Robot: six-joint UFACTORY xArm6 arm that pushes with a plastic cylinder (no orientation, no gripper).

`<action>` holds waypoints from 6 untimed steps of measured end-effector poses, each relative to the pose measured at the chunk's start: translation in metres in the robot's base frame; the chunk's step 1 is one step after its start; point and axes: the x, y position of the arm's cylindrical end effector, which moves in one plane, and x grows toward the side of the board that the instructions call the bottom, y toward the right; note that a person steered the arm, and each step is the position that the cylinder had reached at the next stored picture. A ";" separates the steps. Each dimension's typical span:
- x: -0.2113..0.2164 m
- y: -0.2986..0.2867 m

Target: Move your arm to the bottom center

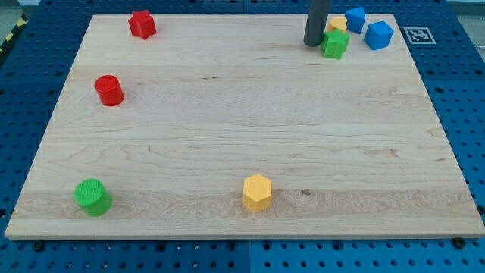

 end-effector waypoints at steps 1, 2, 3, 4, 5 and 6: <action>0.039 -0.023; 0.098 -0.041; 0.158 -0.090; 0.211 -0.153; 0.245 -0.191; 0.269 -0.194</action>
